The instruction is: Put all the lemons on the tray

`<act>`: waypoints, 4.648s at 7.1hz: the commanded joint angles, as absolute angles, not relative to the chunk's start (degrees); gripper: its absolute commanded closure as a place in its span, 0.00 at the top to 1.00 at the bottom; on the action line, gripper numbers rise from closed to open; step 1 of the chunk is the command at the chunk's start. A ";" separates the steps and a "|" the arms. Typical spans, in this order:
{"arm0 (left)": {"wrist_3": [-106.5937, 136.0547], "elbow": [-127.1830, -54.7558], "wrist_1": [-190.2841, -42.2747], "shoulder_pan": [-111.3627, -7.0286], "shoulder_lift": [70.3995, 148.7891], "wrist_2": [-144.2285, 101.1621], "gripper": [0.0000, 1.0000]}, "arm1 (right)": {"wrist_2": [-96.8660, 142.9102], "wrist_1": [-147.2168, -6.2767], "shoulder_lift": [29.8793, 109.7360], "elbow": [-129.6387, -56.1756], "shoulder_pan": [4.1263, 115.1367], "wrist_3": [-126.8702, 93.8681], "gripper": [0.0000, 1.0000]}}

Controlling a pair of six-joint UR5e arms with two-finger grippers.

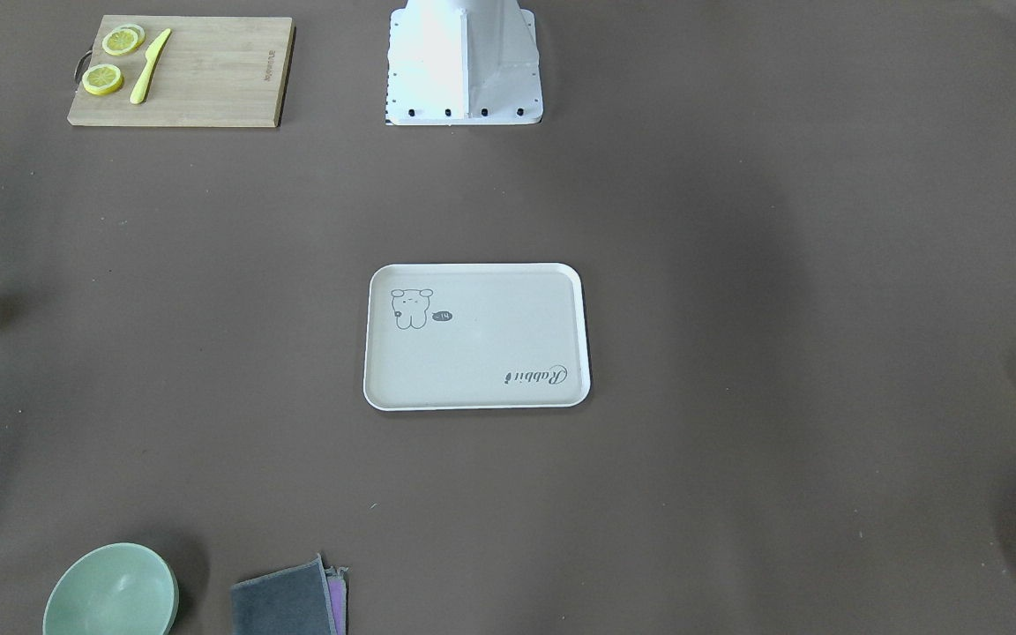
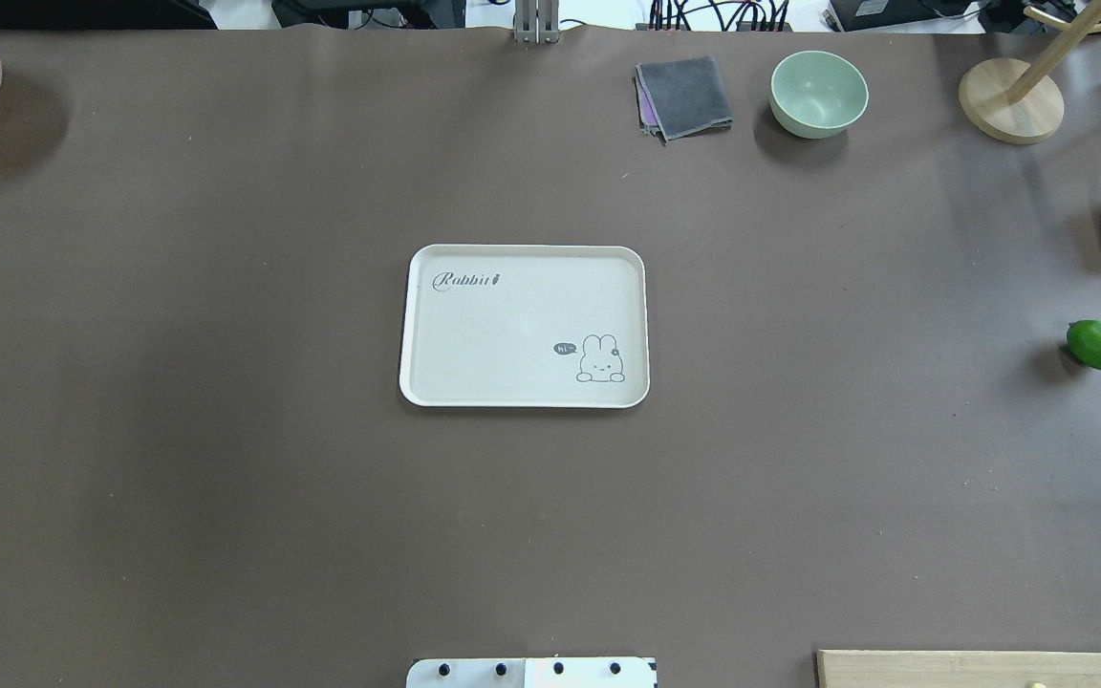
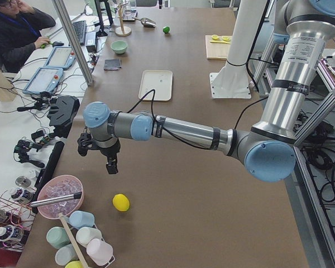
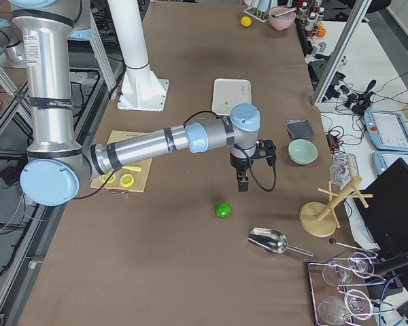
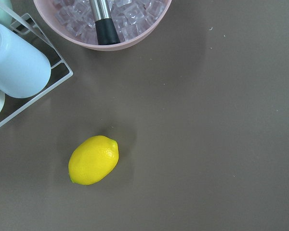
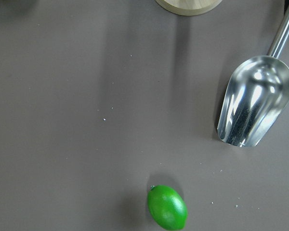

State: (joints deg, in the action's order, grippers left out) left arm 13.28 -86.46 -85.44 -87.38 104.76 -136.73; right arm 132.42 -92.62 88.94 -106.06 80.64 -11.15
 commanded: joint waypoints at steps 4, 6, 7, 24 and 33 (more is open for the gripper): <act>12.75 -82.64 -96.49 -86.32 103.70 -137.20 0.97 | 134.65 -92.46 90.09 -108.02 79.99 -11.69 1.00; 3.40 -80.60 -100.62 -85.52 104.06 -137.20 0.98 | 134.73 -92.37 89.22 -108.02 77.35 -14.84 1.00; 0.38 -79.64 -101.68 -85.00 104.58 -136.94 0.97 | 134.91 -92.46 88.25 -108.10 76.56 -14.94 1.00; -28.48 -61.79 -115.66 -77.52 105.03 -122.43 0.94 | 131.75 -92.46 85.52 -106.70 64.95 -23.29 1.00; -25.14 -54.58 -120.32 -73.39 107.93 -119.88 0.94 | 131.92 -92.46 85.17 -105.82 64.34 -23.47 1.00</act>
State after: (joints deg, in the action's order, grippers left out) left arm -25.31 -54.70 -120.26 -73.62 107.91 -119.89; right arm 131.97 -92.46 85.22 -105.98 64.48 -23.47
